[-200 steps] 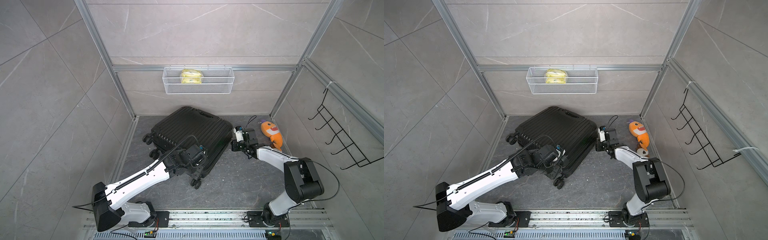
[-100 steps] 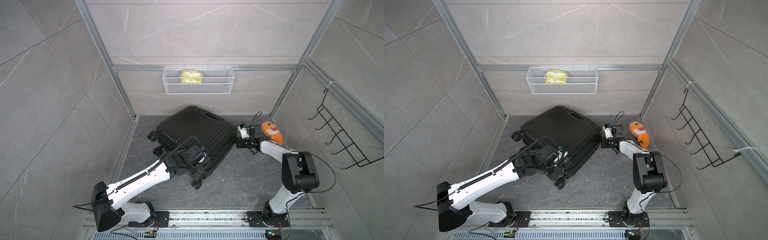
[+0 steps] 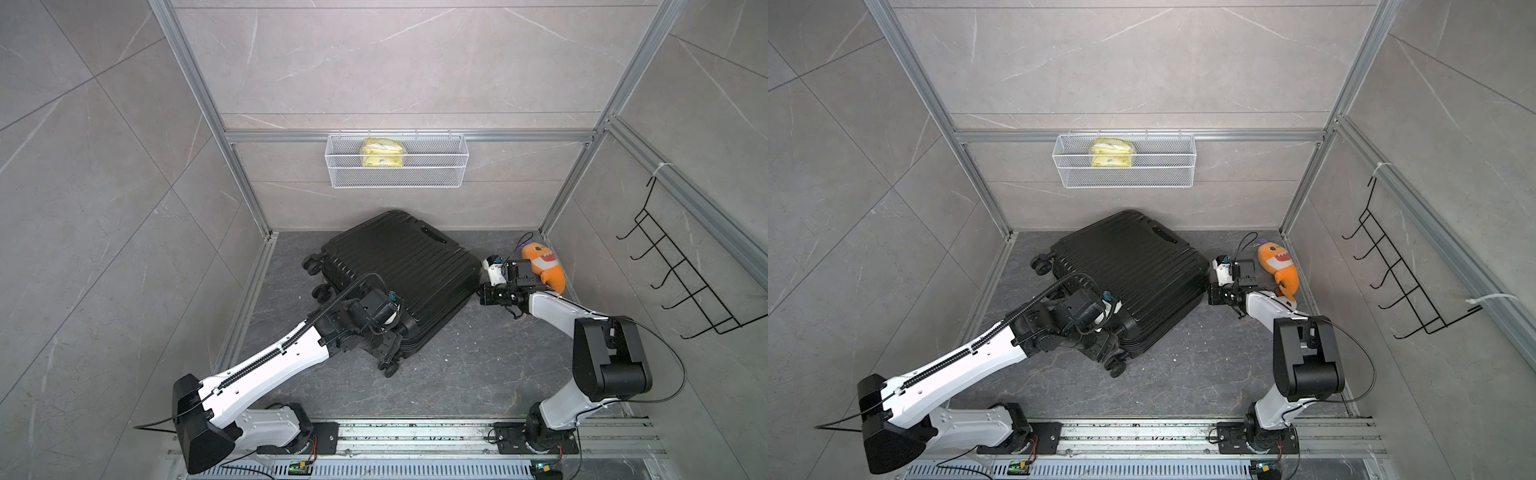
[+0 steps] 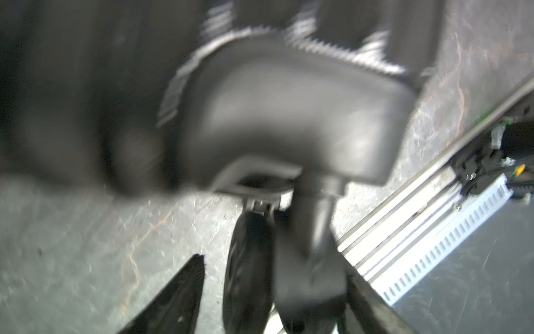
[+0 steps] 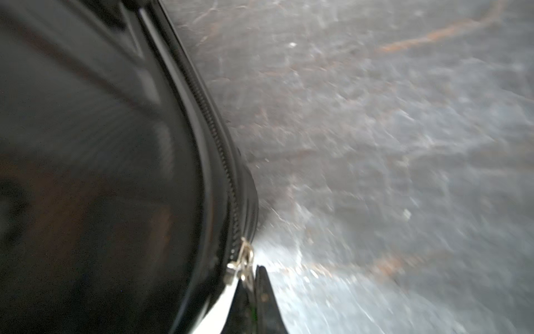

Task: Close the suitcase zippers
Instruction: Place the suitcase at the center of the board, then move the suitcase to the center of the board.

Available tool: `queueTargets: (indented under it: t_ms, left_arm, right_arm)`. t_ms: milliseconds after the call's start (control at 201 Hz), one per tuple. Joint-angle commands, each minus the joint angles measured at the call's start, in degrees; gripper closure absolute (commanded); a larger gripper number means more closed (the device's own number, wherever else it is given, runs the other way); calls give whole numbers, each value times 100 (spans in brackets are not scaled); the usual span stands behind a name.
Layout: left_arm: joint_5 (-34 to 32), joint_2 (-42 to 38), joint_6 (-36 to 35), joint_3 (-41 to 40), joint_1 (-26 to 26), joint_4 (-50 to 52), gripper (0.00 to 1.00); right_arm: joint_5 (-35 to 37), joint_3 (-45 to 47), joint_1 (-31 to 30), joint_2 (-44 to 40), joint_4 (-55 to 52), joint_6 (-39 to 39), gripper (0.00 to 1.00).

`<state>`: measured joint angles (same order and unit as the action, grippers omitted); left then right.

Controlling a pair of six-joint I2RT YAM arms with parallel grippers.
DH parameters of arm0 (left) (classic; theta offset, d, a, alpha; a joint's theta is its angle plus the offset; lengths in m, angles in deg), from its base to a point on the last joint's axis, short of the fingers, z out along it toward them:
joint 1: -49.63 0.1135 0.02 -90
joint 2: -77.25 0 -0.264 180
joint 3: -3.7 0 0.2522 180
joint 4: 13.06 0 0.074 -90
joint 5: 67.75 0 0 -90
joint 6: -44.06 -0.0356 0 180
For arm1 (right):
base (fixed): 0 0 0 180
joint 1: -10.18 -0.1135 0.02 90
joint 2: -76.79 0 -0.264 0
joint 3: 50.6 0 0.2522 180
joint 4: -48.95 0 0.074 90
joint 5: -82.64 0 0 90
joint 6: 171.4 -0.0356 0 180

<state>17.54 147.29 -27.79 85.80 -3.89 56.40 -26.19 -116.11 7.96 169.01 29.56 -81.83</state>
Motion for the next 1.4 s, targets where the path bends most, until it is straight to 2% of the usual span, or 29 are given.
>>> queueTargets:
  t_ms: [0,105,254,523,668,822,1076,1230,1295,1400]
  left_arm:
    - [-832,-119,312,166,176,481,18]
    - [-1037,-183,445,214,290,547,13]
    - [-1280,-325,505,498,350,517,13]
    - [-1593,15,370,1940,634,486,13]
    - [-1509,405,442,2372,816,-17,13]
    - [-1005,1201,739,2964,892,-279,14]
    - [-566,2565,1416,3960,890,-544,17]
    - [-539,3161,1751,4569,889,-382,19]
    - [-681,3362,1931,4771,890,-222,20]
    - [-1286,3604,2175,4944,889,78,20]
  right_arm:
    - [399,230,143,-463,238,-249,100]
    - [408,468,64,-814,174,-392,100]
    - [663,645,-330,-1278,-95,-619,100]
    - [918,1294,-1203,-2221,-186,-1026,100]
    - [1038,1536,-1849,-2482,-211,-1370,100]
    - [1493,1816,-2631,-2755,-41,-1872,100]
    - [2850,1640,-4132,-2523,221,-2250,100]
    - [3275,1299,-4742,-2055,349,-2268,100]
    - [3398,1200,-4896,-1906,406,-2285,100]
    - [3491,1124,-5009,-1764,483,-2308,100]
